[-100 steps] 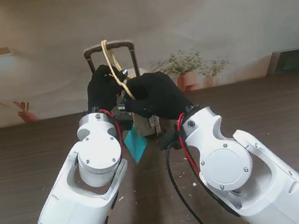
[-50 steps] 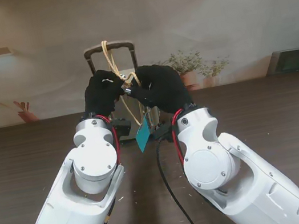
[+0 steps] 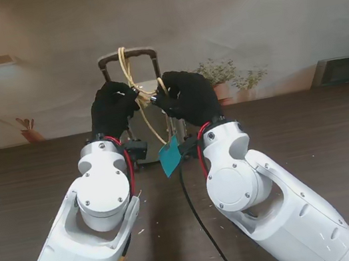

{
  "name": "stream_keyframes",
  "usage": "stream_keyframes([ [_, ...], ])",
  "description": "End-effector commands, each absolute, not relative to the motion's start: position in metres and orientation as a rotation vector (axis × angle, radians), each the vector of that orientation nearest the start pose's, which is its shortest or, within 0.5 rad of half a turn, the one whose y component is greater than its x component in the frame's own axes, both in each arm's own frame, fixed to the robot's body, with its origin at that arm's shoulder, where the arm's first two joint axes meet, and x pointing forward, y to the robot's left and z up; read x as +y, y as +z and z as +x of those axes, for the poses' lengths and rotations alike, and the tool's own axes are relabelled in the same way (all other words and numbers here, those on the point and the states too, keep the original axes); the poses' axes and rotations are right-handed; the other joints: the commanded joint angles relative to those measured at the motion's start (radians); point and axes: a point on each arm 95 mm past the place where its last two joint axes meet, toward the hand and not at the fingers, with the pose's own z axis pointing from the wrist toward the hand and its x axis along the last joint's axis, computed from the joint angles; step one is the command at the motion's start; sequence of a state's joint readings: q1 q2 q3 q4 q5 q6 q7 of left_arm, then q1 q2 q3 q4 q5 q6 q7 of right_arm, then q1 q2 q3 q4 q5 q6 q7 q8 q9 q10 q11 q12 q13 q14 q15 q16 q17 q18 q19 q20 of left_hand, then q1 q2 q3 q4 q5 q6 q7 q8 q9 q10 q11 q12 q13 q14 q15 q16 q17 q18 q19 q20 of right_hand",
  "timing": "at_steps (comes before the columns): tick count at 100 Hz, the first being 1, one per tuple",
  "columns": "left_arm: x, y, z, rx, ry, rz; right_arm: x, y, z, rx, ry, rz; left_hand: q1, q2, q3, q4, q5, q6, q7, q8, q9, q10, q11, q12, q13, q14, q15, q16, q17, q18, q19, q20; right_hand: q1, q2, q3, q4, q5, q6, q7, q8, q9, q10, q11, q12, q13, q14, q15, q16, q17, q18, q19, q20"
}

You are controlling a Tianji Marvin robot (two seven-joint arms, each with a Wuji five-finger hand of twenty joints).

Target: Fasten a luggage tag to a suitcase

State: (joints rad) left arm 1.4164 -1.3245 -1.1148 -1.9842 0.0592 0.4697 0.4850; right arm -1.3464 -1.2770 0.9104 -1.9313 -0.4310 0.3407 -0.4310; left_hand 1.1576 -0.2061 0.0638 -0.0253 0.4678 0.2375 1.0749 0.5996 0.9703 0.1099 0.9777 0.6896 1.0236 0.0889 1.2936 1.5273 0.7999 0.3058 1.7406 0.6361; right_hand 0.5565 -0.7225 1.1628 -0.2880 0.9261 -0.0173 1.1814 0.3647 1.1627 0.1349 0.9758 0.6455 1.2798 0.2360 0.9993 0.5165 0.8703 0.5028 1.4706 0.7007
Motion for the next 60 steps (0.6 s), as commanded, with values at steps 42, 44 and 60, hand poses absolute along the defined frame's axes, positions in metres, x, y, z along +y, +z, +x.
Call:
stream_keyframes([
  [42,-0.076,-0.135,0.388,0.217,-2.166,-1.868,0.148,-0.156,0.398,-0.931,-2.966,-1.886,0.054,0.019,-0.014,0.001,0.016,-0.096,0.036,0.013,0.04,0.042,0.006,0.025,0.031,0.004,-0.041,0.043,0.002,0.043,0.058,0.01,0.055,0.02,0.013,-0.004,-0.035,-0.043,0.03,-0.019,-0.031,0.004,0.022,-0.023,-0.002,0.004,-0.026,-0.023,-0.025,-0.011,-0.019,-0.004],
  [44,-0.076,-0.134,0.387,0.215,-2.167,-1.868,0.148,-0.156,0.398,-0.934,-2.963,-1.888,0.053,0.02,-0.014,0.0,0.015,-0.097,0.037,0.015,0.04,0.042,0.006,0.025,0.031,0.004,-0.042,0.043,0.002,0.043,0.058,0.01,0.054,0.021,0.013,-0.004,-0.035,-0.044,0.029,-0.019,-0.032,0.004,0.021,-0.024,-0.003,0.005,-0.027,-0.023,-0.027,-0.012,-0.021,-0.005],
  [60,-0.075,-0.133,0.387,0.209,-2.174,-1.876,0.152,-0.16,0.398,-0.977,-2.919,-1.894,0.053,0.02,-0.017,0.0,0.015,-0.1,0.035,0.018,0.04,0.041,0.007,0.025,0.03,0.005,-0.043,0.043,0.002,0.044,0.057,0.011,0.046,0.043,0.0,-0.005,-0.068,0.0,-0.045,-0.073,-0.072,0.029,-0.034,-0.061,-0.056,0.027,-0.097,-0.043,-0.099,-0.015,-0.077,-0.033],
])
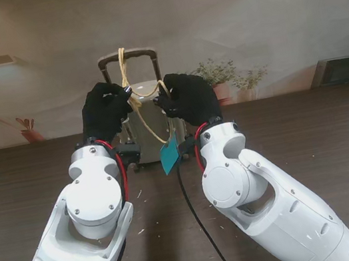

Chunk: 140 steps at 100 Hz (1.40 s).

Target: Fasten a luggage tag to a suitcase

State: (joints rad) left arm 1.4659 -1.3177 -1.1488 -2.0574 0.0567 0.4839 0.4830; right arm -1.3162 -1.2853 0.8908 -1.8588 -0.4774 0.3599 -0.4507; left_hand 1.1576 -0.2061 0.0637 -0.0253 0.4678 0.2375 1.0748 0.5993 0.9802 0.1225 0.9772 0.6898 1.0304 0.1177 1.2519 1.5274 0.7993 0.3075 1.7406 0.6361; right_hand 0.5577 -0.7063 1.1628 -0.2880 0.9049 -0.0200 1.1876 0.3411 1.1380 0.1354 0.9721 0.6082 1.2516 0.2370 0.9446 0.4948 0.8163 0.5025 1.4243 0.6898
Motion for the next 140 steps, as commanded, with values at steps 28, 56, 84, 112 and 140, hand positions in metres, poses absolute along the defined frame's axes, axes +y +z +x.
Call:
stream_keyframes([
  [28,-0.074,-0.132,0.389,0.204,-2.174,-1.874,0.156,-0.165,0.392,-1.084,-2.749,-1.897,0.054,0.017,-0.018,0.002,0.015,-0.1,0.033,0.021,0.031,0.029,0.008,0.024,0.022,-0.023,-0.003,0.043,0.0,0.043,0.054,0.013,-0.201,0.131,-0.021,0.142,-0.065,0.226,-0.696,-0.055,-0.288,0.142,-0.265,-0.187,-0.306,0.119,-0.353,-0.11,-0.356,-0.004,-0.242,-0.165],
  [56,-0.074,-0.132,0.391,0.205,-2.175,-1.877,0.146,-0.167,0.389,-1.212,-2.77,-1.862,0.054,0.018,-0.019,0.003,0.017,-0.103,0.028,0.018,0.032,0.03,0.008,0.024,0.019,-0.022,-0.004,0.043,-0.004,0.044,0.05,0.014,-0.258,0.137,-0.126,0.126,-0.085,0.24,-0.83,-0.145,-0.331,0.152,-0.488,-0.337,-0.409,0.123,-0.54,-0.184,-0.466,-0.032,-0.373,-0.274],
  [84,-0.072,-0.132,0.392,0.205,-2.179,-1.871,0.13,-0.173,0.385,-1.343,-2.72,-1.891,0.054,0.019,-0.02,0.003,0.02,-0.103,0.024,0.015,0.032,0.03,0.008,0.024,0.021,-0.016,-0.01,0.043,-0.005,0.046,0.047,0.016,-0.284,0.19,-0.202,0.132,-0.064,0.23,-0.854,-0.186,-0.396,0.13,-0.599,-0.377,-0.484,0.09,-0.617,-0.198,-0.551,-0.089,-0.449,-0.319],
  [112,-0.072,-0.133,0.392,0.211,-2.182,-1.872,0.119,-0.18,0.385,-1.329,-2.744,-1.951,0.054,0.018,-0.022,0.004,0.021,-0.102,0.023,0.013,0.032,0.03,0.008,0.023,0.021,-0.016,-0.01,0.043,-0.005,0.047,0.046,0.018,-0.256,0.145,-0.143,0.128,-0.247,-0.266,-0.625,-0.108,-0.346,0.112,-0.684,-0.416,-0.445,0.093,-0.606,-0.189,-0.52,-0.077,-0.437,-0.31],
  [140,-0.072,-0.134,0.392,0.217,-2.185,-1.871,0.12,-0.181,0.385,-1.276,-2.749,-1.97,0.054,0.018,-0.022,0.004,0.023,-0.101,0.023,0.013,0.034,0.03,0.008,0.023,0.021,-0.016,-0.01,0.043,-0.006,0.047,0.046,0.02,-0.269,0.234,-0.221,0.14,-0.64,0.309,-0.864,-0.276,-0.531,0.136,-0.637,-0.384,-0.535,0.077,-0.597,-0.178,-0.593,-0.111,-0.468,-0.283],
])
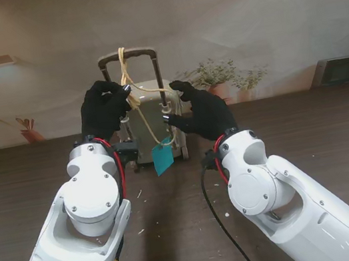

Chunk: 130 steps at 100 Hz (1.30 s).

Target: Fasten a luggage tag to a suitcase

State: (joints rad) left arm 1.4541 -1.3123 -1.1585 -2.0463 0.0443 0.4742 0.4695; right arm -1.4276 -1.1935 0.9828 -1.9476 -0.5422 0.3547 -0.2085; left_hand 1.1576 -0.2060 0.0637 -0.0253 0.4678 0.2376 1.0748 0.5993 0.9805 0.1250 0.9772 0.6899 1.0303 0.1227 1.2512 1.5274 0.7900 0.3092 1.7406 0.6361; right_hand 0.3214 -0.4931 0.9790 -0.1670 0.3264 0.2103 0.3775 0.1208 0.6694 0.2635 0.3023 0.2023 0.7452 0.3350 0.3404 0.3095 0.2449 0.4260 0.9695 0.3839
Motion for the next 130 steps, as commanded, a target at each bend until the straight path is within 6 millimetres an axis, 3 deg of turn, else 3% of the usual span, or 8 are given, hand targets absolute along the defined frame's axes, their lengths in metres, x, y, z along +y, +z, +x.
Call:
stream_keyframes([
  [1,-0.072,-0.134,0.392,0.217,-2.185,-1.871,0.12,-0.181,0.385,-1.271,-2.751,-1.972,0.054,0.017,-0.022,0.004,0.023,-0.101,0.023,0.013,0.034,0.027,0.008,0.023,0.021,-0.021,-0.01,0.043,0.004,0.045,0.046,0.02,-0.032,0.021,-0.036,0.019,-0.066,0.086,-0.058,-0.059,-0.066,0.009,0.037,0.023,-0.029,-0.021,0.008,0.008,-0.023,-0.035,-0.014,0.025],
  [15,-0.072,-0.134,0.392,0.221,-2.188,-1.87,0.12,-0.182,0.388,-1.238,-2.784,-2.004,0.054,0.018,-0.022,0.004,0.023,-0.1,0.023,0.013,0.034,0.028,0.008,0.023,0.021,-0.021,-0.01,0.043,0.004,0.046,0.045,0.02,-0.024,0.009,-0.001,0.019,-0.068,0.137,-0.087,-0.099,-0.12,0.026,0.15,0.07,-0.039,-0.018,0.052,0.019,-0.025,-0.03,-0.007,0.054],
  [28,-0.073,-0.134,0.392,0.225,-2.193,-1.872,0.117,-0.183,0.397,-1.254,-2.797,-2.041,0.054,0.018,-0.023,0.005,0.023,-0.101,0.023,0.013,0.034,0.028,0.008,0.023,0.021,-0.021,-0.01,0.043,0.003,0.046,0.045,0.021,-0.01,-0.006,0.015,0.02,-0.014,0.094,-0.049,-0.087,-0.11,0.02,0.176,0.078,-0.038,-0.021,0.075,0.022,-0.022,-0.026,0.001,0.065],
  [44,-0.073,-0.135,0.391,0.226,-2.196,-1.873,0.114,-0.188,0.416,-1.284,-2.811,-2.052,0.053,0.018,-0.023,0.005,0.023,-0.101,0.023,0.012,0.034,0.027,0.008,0.023,0.021,-0.021,-0.01,0.043,0.003,0.046,0.044,0.021,-0.003,-0.031,0.024,0.016,0.03,-0.025,0.225,0.054,-0.11,-0.003,0.219,0.091,-0.044,-0.033,0.082,0.009,-0.02,-0.032,-0.003,0.067],
  [56,-0.073,-0.136,0.39,0.228,-2.197,-1.875,0.117,-0.194,0.43,-1.276,-2.822,-2.045,0.053,0.018,-0.023,0.005,0.023,-0.1,0.023,0.012,0.034,0.028,0.008,0.023,0.021,-0.021,-0.01,0.043,0.003,0.046,0.044,0.022,-0.005,-0.064,0.026,0.01,0.009,-0.075,0.315,0.117,-0.117,-0.016,0.237,0.099,-0.055,-0.038,0.066,0.0,-0.024,-0.037,-0.013,0.058],
  [86,-0.071,-0.139,0.389,0.225,-2.194,-1.88,0.129,-0.207,0.453,-1.439,-2.842,-1.921,0.053,0.019,-0.023,0.005,0.022,-0.1,0.023,0.012,0.034,0.028,0.008,0.023,0.021,-0.02,-0.01,0.043,0.002,0.047,0.043,0.023,-0.023,-0.055,-0.02,0.003,-0.166,-0.185,0.234,0.069,-0.19,-0.044,0.208,0.086,-0.116,-0.048,0.023,-0.011,-0.064,-0.063,-0.056,0.04],
  [101,-0.07,-0.139,0.388,0.229,-2.197,-1.877,0.137,-0.208,0.461,-1.481,-2.868,-1.852,0.053,0.019,-0.024,0.005,0.022,-0.101,0.022,0.012,0.034,0.027,0.008,0.023,0.021,-0.02,-0.01,0.043,0.003,0.048,0.043,0.023,-0.024,-0.053,-0.023,0.004,-0.176,-0.206,0.241,0.063,-0.206,-0.051,0.206,0.085,-0.13,-0.05,0.013,-0.013,-0.066,-0.06,-0.062,0.04],
  [130,-0.071,-0.14,0.387,0.233,-2.196,-1.883,0.15,-0.21,0.47,-1.545,-2.857,-1.773,0.053,0.019,-0.025,0.005,0.023,-0.101,0.022,0.011,0.034,0.028,0.008,0.023,0.021,-0.02,-0.01,0.043,0.002,0.048,0.042,0.024,-0.019,-0.069,-0.01,0.005,-0.151,-0.356,0.27,0.061,-0.208,-0.071,0.212,0.086,-0.124,-0.051,0.011,-0.012,-0.056,-0.06,-0.059,0.046],
])
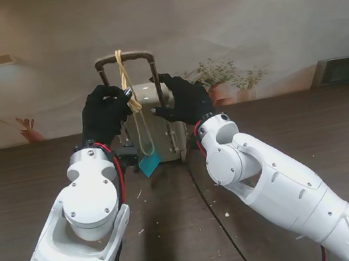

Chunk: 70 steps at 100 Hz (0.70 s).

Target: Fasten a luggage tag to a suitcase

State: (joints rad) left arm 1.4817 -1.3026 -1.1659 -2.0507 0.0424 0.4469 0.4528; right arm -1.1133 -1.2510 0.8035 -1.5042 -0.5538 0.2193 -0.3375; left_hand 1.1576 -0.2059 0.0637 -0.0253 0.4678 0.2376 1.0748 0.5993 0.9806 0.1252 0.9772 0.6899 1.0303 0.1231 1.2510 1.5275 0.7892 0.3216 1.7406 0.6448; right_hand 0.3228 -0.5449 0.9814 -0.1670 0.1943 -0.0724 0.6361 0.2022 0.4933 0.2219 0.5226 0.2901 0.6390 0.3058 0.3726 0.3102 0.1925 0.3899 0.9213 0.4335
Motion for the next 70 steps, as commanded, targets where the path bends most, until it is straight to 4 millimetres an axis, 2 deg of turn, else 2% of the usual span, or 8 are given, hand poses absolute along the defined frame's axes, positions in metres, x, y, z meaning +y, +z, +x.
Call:
stream_keyframes([
  [1,-0.071,-0.14,0.387,0.233,-2.196,-1.882,0.151,-0.21,0.47,1.081,1.994,1.236,0.053,0.019,-0.025,0.005,0.023,-0.101,0.022,0.011,0.034,0.028,0.008,0.023,0.021,-0.02,-0.01,0.043,0.002,0.036,0.042,0.015,-0.022,-0.017,-0.012,0.004,-0.018,-0.076,0.011,-0.021,-0.032,-0.03,-0.008,-0.002,-0.018,-0.023,-0.021,-0.012,-0.004,-0.024,-0.01,-0.004],
  [20,-0.071,-0.141,0.387,0.239,-2.193,-1.886,0.156,-0.214,0.474,1.11,1.991,1.241,0.053,0.018,-0.025,0.005,0.023,-0.1,0.022,0.011,0.034,0.028,0.008,0.023,0.021,-0.02,-0.01,0.043,0.002,0.036,0.041,0.016,-0.019,-0.022,-0.003,0.004,0.024,-0.132,0.022,-0.018,-0.029,-0.039,-0.01,-0.004,-0.012,-0.023,-0.021,-0.013,0.001,-0.025,-0.007,-0.003],
  [43,-0.072,-0.144,0.386,0.244,-2.187,-1.901,0.158,-0.222,0.476,1.14,1.961,1.256,0.053,0.018,-0.025,0.005,0.024,-0.099,0.022,0.01,0.034,0.028,0.008,0.023,0.021,-0.02,-0.01,0.043,0.001,0.037,0.04,0.016,-0.005,-0.027,0.016,0.008,0.081,-0.148,0.031,-0.012,-0.023,-0.046,-0.004,-0.001,-0.008,-0.029,-0.019,-0.012,0.004,-0.027,-0.003,-0.003],
  [70,-0.072,-0.145,0.385,0.249,-2.187,-1.905,0.158,-0.23,0.476,1.153,1.922,1.248,0.052,0.019,-0.025,0.006,0.024,-0.099,0.022,0.01,0.035,0.029,0.008,0.023,0.021,-0.02,-0.01,0.043,0.0,0.038,0.039,0.017,0.008,-0.04,0.053,0.012,0.194,-0.177,0.051,0.006,-0.003,-0.048,0.001,0.001,0.001,-0.037,0.002,-0.005,0.016,-0.028,0.014,0.0],
])
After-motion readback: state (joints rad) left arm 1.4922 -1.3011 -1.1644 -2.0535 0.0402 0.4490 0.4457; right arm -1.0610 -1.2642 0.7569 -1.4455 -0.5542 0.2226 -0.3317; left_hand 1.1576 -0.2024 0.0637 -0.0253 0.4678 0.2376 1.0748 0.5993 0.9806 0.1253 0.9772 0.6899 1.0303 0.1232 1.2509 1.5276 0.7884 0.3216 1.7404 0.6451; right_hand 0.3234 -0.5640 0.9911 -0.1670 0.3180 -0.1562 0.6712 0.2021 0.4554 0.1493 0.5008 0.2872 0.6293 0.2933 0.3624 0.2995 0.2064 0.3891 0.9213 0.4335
